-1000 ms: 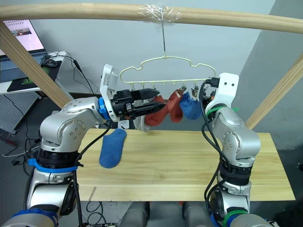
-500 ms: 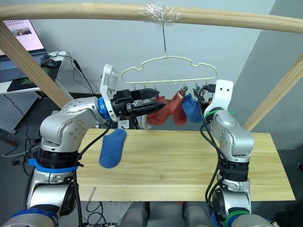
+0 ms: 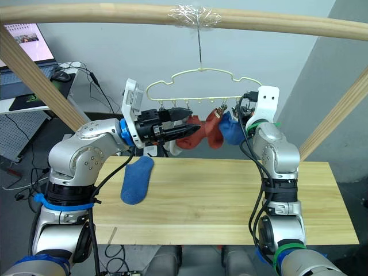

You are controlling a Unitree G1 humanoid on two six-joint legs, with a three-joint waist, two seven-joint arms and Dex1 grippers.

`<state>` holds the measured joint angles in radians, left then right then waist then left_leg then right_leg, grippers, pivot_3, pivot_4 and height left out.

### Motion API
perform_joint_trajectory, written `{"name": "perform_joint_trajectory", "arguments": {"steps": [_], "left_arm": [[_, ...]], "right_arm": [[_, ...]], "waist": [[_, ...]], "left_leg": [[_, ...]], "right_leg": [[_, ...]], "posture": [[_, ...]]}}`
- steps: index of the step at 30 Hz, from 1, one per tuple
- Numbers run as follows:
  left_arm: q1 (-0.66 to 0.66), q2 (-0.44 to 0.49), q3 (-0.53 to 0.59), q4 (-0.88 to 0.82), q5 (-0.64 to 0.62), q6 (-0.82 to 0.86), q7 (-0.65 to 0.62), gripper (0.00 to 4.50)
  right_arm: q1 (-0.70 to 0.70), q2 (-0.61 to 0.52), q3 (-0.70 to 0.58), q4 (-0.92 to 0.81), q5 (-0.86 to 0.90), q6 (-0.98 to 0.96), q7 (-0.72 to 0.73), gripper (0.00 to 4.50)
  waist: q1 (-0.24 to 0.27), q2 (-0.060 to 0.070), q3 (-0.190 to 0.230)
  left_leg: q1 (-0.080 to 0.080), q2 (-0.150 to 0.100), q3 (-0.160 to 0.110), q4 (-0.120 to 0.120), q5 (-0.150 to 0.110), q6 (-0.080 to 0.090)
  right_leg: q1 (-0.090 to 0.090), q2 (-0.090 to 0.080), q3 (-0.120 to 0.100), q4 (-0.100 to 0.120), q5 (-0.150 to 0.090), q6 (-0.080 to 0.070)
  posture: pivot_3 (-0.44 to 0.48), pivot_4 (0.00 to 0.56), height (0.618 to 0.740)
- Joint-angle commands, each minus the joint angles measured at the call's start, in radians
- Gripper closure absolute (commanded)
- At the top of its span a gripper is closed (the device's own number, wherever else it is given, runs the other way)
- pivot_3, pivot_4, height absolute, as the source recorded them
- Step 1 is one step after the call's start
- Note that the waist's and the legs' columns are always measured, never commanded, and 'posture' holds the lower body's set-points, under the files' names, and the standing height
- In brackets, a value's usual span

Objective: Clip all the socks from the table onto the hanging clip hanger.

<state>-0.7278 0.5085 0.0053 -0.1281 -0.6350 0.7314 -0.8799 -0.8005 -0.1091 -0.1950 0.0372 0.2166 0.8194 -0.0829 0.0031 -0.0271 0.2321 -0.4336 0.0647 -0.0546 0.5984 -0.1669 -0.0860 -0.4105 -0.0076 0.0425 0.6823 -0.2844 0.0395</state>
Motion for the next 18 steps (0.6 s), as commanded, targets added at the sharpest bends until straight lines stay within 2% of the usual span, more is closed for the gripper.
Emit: {"name": "perform_joint_trajectory", "arguments": {"steps": [1, 6, 9, 18], "left_arm": [[-0.006, 0.003, 0.008, -0.043, 0.001, -0.019, 0.006, 1.24], [-0.007, -0.002, 0.004, -0.041, 0.004, -0.021, 0.008, 1.24], [-0.008, -0.005, 0.003, -0.039, 0.006, -0.023, 0.011, 1.24], [-0.002, -0.007, 0.004, -0.043, 0.010, -0.024, 0.019, 1.24]], "right_arm": [[-0.037, 0.006, -0.014, -0.021, -0.002, -0.016, -0.024, 2.04], [-0.046, 0.019, -0.009, -0.025, 0.001, -0.012, -0.040, 2.04], [-0.050, 0.022, -0.008, -0.020, 0.001, -0.013, -0.041, 2.51], [-0.077, 0.029, -0.013, 0.005, 0.002, -0.014, -0.051, 2.51]], "waist": [[0.000, 0.000, 0.000], [0.000, 0.000, 0.000], [0.000, 0.000, 0.000], [0.000, 0.000, 0.000]], "left_leg": [[0.000, 0.000, 0.000, 0.000, 0.000, 0.000], [0.000, 0.000, 0.000, 0.000, 0.000, 0.000], [0.000, 0.000, 0.000, 0.000, 0.000, 0.000], [0.000, 0.000, 0.000, 0.000, 0.000, 0.000]], "right_leg": [[0.000, 0.000, 0.000, 0.000, 0.000, 0.000], [0.000, 0.000, 0.000, 0.000, 0.000, 0.000], [0.000, 0.000, 0.000, 0.000, 0.000, 0.000], [0.000, 0.000, 0.000, 0.000, 0.000, 0.000]], "posture": [[0.151, 0.190, 0.740], [0.151, 0.191, 0.740], [0.152, 0.192, 0.740], [0.157, 0.191, 0.740]]}}
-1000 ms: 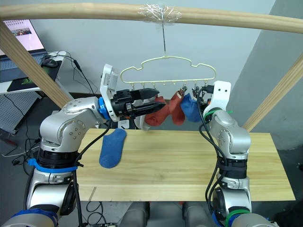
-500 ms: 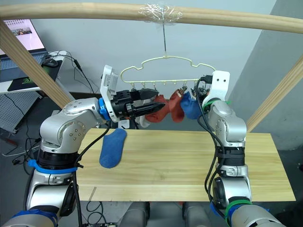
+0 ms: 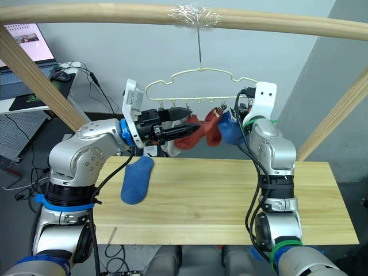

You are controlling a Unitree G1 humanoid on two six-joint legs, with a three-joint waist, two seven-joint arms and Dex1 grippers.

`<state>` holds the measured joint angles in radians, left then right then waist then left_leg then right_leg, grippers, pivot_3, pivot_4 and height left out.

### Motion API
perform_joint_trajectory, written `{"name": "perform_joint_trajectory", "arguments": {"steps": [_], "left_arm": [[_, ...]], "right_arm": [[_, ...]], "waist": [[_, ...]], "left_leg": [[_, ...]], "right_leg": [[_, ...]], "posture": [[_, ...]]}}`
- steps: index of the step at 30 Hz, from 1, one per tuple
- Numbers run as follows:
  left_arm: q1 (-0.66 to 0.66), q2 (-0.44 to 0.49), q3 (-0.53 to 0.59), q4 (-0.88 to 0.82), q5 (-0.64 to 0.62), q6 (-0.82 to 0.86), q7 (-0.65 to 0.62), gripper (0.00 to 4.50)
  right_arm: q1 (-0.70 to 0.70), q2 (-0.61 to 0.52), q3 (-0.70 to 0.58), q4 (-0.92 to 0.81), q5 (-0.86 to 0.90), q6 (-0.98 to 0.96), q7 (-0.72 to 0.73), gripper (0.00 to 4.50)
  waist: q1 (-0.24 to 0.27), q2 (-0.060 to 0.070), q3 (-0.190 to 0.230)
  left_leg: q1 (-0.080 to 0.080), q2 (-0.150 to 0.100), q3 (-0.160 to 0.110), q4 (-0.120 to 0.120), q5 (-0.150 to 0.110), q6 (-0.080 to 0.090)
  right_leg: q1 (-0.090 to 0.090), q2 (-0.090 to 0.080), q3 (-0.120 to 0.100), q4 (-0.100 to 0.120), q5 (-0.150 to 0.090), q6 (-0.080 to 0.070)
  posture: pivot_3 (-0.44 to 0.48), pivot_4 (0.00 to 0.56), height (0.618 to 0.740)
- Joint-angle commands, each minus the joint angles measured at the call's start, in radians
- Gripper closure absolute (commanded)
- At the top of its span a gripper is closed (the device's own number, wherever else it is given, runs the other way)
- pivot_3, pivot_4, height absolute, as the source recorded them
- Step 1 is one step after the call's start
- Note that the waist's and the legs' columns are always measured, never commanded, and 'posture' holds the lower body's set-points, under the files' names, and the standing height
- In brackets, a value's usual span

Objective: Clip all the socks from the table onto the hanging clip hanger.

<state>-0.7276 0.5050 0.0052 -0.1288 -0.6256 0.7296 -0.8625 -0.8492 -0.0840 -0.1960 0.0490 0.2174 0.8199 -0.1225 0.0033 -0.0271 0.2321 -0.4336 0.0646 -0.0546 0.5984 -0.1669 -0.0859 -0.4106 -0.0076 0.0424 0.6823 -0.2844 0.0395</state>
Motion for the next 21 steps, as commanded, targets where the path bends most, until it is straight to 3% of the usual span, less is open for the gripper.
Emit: {"name": "perform_joint_trajectory", "arguments": {"steps": [1, 16, 21], "left_arm": [[-0.002, -0.004, 0.004, -0.043, 0.000, -0.022, 0.003, 1.24], [0.002, -0.003, 0.006, -0.047, 0.008, -0.024, 0.012, 1.24], [0.003, -0.004, 0.004, -0.044, 0.012, -0.028, 0.013, 1.24]], "right_arm": [[-0.034, 0.006, -0.013, -0.002, 0.002, -0.016, -0.013, 2.51], [-0.096, 0.026, -0.030, 0.087, 0.010, -0.057, -0.016, 2.51], [-0.095, 0.024, -0.030, 0.087, 0.006, -0.057, -0.023, 3.77]], "waist": [[0.000, 0.000, 0.000], [0.002, 0.000, 0.000], [0.003, 0.000, 0.000]], "left_leg": [[0.000, 0.000, 0.000, 0.000, 0.000, 0.000], [0.000, 0.000, 0.000, -0.001, 0.000, 0.000], [0.000, 0.000, 0.000, -0.001, 0.000, 0.000]], "right_leg": [[0.000, 0.000, 0.000, 0.000, 0.000, 0.000], [0.000, 0.000, 0.000, 0.000, 0.000, 0.000], [0.000, 0.000, 0.000, 0.000, 0.000, 0.000]], "posture": [[0.157, 0.191, 0.740], [0.170, 0.193, 0.740], [0.167, 0.194, 0.740]]}}
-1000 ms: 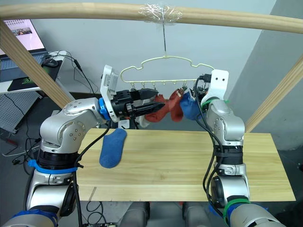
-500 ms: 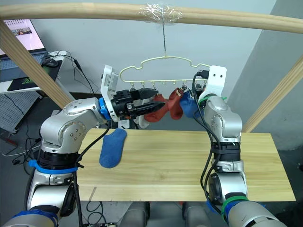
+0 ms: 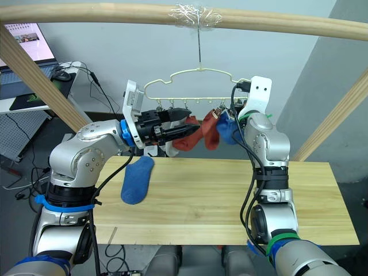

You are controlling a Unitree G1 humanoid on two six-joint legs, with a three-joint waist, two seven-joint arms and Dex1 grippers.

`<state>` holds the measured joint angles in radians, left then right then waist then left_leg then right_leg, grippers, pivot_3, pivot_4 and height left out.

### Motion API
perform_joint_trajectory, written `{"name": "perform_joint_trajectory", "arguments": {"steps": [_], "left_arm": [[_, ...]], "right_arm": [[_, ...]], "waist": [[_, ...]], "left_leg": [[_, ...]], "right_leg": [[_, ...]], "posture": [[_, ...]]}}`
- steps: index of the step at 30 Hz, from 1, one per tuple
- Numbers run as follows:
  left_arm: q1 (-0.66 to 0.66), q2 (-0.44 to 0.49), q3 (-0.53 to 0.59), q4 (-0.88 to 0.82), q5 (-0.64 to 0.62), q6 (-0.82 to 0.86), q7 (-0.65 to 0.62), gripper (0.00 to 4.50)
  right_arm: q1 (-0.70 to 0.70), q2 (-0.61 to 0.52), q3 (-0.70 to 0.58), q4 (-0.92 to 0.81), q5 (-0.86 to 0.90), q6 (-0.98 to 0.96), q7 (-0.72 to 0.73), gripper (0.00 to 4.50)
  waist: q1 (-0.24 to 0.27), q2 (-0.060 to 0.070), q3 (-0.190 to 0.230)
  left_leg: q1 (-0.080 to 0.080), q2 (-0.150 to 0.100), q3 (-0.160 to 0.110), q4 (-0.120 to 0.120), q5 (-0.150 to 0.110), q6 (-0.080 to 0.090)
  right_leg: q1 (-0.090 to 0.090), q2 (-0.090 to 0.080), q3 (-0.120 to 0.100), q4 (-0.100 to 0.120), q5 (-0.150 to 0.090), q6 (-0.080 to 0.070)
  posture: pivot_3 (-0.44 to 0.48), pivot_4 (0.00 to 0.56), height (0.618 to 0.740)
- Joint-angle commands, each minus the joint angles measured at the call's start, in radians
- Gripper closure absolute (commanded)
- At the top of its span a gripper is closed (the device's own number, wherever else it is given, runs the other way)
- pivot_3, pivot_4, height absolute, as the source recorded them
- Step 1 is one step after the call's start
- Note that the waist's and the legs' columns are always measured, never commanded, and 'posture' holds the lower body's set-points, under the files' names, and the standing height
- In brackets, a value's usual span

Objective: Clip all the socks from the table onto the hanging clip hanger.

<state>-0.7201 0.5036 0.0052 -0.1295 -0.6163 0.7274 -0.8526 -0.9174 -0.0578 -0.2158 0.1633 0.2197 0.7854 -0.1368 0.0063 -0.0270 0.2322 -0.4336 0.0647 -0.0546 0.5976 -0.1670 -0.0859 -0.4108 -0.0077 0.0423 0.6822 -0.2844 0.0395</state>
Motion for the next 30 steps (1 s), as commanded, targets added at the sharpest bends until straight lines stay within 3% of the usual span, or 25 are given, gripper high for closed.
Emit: {"name": "perform_joint_trajectory", "arguments": {"steps": [1, 3, 11, 12, 16, 21, 30], "left_arm": [[-0.005, -0.002, 0.003, -0.043, 0.005, -0.027, 0.003, 1.24], [-0.004, -0.002, -0.002, -0.040, 0.015, -0.030, 0.008, 1.24], [0.056, 0.040, -0.080, 0.045, 0.172, -0.030, 0.089, 1.24], [0.074, 0.048, -0.088, 0.084, 0.212, -0.052, 0.108, 1.24], [0.127, 0.078, -0.101, 0.276, 0.355, -0.177, 0.175, 0.09], [0.146, 0.082, -0.071, 0.493, 0.426, -0.310, 0.194, 0.04], [0.037, 0.059, -0.069, 0.926, 0.539, -0.594, 0.220, 0.04]], "right_arm": [[-0.025, -0.002, -0.011, -0.028, 0.003, -0.023, -0.010, 4.06], [-0.024, -0.004, -0.013, -0.029, 0.002, -0.023, -0.013, 4.47], [-0.021, -0.009, -0.016, -0.036, 0.002, -0.022, -0.019, 4.47], [-0.021, -0.009, -0.016, -0.039, 0.004, -0.021, -0.019, 4.47], [-0.021, -0.006, -0.014, -0.044, 0.007, -0.014, -0.017, 4.50], [-0.017, -0.003, -0.012, -0.057, 0.011, -0.004, -0.015, 4.50], [-0.007, -0.002, -0.012, -0.090, 0.018, 0.022, -0.015, 4.50]], "waist": [[0.000, 0.000, 0.000], [0.001, 0.000, 0.000], [0.001, 0.000, 0.000], [0.001, 0.000, 0.000], [0.001, 0.000, 0.000], [0.009, 0.000, 0.000], [0.018, 0.000, 0.000]], "left_leg": [[0.000, 0.000, 0.000, 0.000, 0.000, 0.000], [0.000, 0.000, 0.000, 0.000, 0.000, 0.000], [0.000, 0.000, 0.000, 0.000, 0.000, 0.000], [0.000, 0.000, 0.000, -0.001, 0.000, 0.000], [0.001, 0.000, 0.000, -0.001, 0.000, 0.000], [0.000, 0.000, 0.001, -0.002, 0.000, 0.000], [0.000, 0.000, 0.001, -0.003, 0.000, 0.000]], "right_leg": [[0.000, 0.000, 0.000, 0.000, 0.000, 0.000], [0.000, 0.000, 0.000, 0.000, 0.000, 0.000], [0.000, 0.000, 0.000, 0.000, 0.000, 0.000], [0.000, 0.000, 0.000, 0.000, 0.000, 0.000], [0.000, 0.000, 0.000, 0.000, 0.000, 0.000], [-0.002, 0.000, 0.000, 0.000, 0.000, 0.000], [-0.002, 0.000, 0.000, 0.000, 0.000, 0.000]], "posture": [[0.167, 0.194, 0.740], [0.164, 0.195, 0.740], [0.160, 0.196, 0.740], [0.160, 0.196, 0.740], [0.160, 0.196, 0.740], [0.160, 0.198, 0.740], [0.139, 0.203, 0.740]]}}
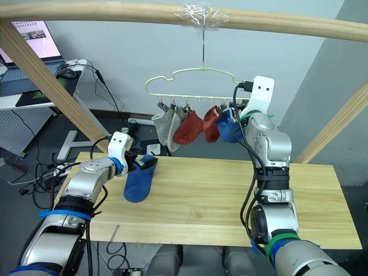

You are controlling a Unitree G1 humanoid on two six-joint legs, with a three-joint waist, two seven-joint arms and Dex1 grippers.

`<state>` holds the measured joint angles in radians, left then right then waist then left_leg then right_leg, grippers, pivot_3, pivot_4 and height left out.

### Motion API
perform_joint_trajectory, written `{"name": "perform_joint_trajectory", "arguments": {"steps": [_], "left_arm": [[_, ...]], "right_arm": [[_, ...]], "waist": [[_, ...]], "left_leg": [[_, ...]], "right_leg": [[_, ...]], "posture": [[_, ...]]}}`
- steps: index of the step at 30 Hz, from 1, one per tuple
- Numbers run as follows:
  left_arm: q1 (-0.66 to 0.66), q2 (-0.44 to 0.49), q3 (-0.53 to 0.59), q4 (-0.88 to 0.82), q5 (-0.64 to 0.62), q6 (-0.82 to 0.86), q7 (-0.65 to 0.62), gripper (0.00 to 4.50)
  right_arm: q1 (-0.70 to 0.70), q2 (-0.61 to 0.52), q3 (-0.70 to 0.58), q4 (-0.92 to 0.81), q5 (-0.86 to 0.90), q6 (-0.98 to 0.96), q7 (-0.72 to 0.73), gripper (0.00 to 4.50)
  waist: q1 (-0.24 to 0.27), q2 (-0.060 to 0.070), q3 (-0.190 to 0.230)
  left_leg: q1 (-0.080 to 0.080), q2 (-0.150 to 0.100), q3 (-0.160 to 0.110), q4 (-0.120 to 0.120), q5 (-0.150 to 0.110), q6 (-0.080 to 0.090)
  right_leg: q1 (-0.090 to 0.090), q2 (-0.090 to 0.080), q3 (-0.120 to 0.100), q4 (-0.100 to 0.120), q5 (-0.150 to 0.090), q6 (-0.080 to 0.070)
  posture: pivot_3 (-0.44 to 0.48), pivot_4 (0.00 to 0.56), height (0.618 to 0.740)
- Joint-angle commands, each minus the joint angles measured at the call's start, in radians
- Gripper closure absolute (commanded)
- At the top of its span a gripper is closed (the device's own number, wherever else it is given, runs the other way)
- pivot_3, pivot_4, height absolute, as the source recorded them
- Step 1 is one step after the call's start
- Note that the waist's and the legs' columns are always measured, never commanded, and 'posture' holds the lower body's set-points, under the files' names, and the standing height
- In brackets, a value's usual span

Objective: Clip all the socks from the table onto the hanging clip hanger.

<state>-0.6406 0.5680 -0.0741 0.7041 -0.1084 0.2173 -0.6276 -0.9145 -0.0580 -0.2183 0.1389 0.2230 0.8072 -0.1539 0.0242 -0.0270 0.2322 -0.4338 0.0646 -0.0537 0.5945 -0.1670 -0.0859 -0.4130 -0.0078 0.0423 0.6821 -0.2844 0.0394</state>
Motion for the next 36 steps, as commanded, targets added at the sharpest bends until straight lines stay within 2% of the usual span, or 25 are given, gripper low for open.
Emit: {"name": "perform_joint_trajectory", "arguments": {"steps": [1, 11, 20, 21, 24, 34, 35, 36], "left_arm": [[-0.058, -0.009, 0.008, 0.131, 0.042, -0.098, -0.004, 0.04], [-0.140, -0.044, -0.011, 0.407, 0.128, -0.081, -0.004, 0.04], [-0.126, -0.062, -0.036, 0.454, 0.178, -0.027, -0.048, 0.04], [-0.123, -0.063, -0.033, 0.450, 0.178, -0.026, -0.050, 0.44], [-0.119, -0.064, -0.025, 0.441, 0.178, -0.018, -0.058, 1.22], [-0.095, -0.072, -0.026, 0.388, 0.177, 0.008, -0.097, 4.31], [-0.091, -0.074, -0.027, 0.378, 0.176, 0.012, -0.105, 4.49], [-0.086, -0.077, -0.027, 0.363, 0.173, 0.020, -0.114, 4.49]], "right_arm": [[-0.009, -0.002, -0.010, -0.071, 0.015, 0.004, 0.002, 4.50], [0.002, -0.003, -0.016, -0.109, 0.013, 0.037, -0.001, 4.50], [0.004, -0.002, -0.018, -0.124, 0.010, 0.047, 0.000, 4.50], [0.004, -0.002, -0.018, -0.124, 0.009, 0.048, 0.000, 4.50], [0.005, -0.003, -0.019, -0.124, 0.010, 0.047, 0.000, 4.50], [0.003, -0.001, -0.018, -0.116, 0.010, 0.042, 0.003, 4.50], [0.003, -0.001, -0.017, -0.116, 0.010, 0.042, 0.002, 4.50], [0.003, 0.000, -0.018, -0.116, 0.010, 0.042, 0.002, 4.50]], "waist": [[-0.001, 0.000, 0.000], [-0.004, 0.000, 0.000], [-0.006, 0.000, 0.000], [-0.007, 0.000, 0.000], [-0.008, 0.000, 0.000], [-0.015, 0.001, -0.001], [-0.015, 0.002, -0.001], [-0.015, 0.002, -0.001]], "left_leg": [[0.000, 0.000, 0.000, 0.000, 0.000, 0.000], [-0.001, 0.000, 0.000, -0.001, 0.000, 0.000], [0.000, 0.000, 0.000, -0.001, 0.000, 0.000], [0.001, 0.000, 0.000, -0.001, 0.000, 0.000], [0.001, 0.000, 0.000, -0.001, 0.000, 0.000], [0.002, 0.000, 0.000, 0.000, 0.001, 0.001], [0.002, 0.000, 0.000, 0.000, 0.001, 0.001], [0.002, 0.000, 0.000, 0.000, 0.001, 0.001]], "right_leg": [[0.000, 0.000, 0.000, 0.000, 0.000, 0.000], [-0.002, 0.000, 0.000, 0.001, 0.000, 0.000], [-0.001, 0.000, 0.000, 0.003, 0.000, 0.000], [-0.001, 0.000, 0.000, 0.004, 0.000, 0.000], [-0.001, 0.000, 0.000, 0.005, 0.000, 0.000], [-0.001, 0.000, 0.000, 0.009, 0.000, 0.000], [-0.001, 0.000, 0.000, 0.009, 0.000, 0.000], [-0.001, 0.000, 0.000, 0.009, 0.000, 0.000]], "posture": [[0.139, 0.203, 0.740], [0.118, 0.206, 0.740], [0.113, 0.204, 0.740], [0.113, 0.204, 0.740], [0.113, 0.204, 0.740], [0.120, 0.199, 0.740], [0.120, 0.199, 0.740], [0.120, 0.199, 0.740]]}}
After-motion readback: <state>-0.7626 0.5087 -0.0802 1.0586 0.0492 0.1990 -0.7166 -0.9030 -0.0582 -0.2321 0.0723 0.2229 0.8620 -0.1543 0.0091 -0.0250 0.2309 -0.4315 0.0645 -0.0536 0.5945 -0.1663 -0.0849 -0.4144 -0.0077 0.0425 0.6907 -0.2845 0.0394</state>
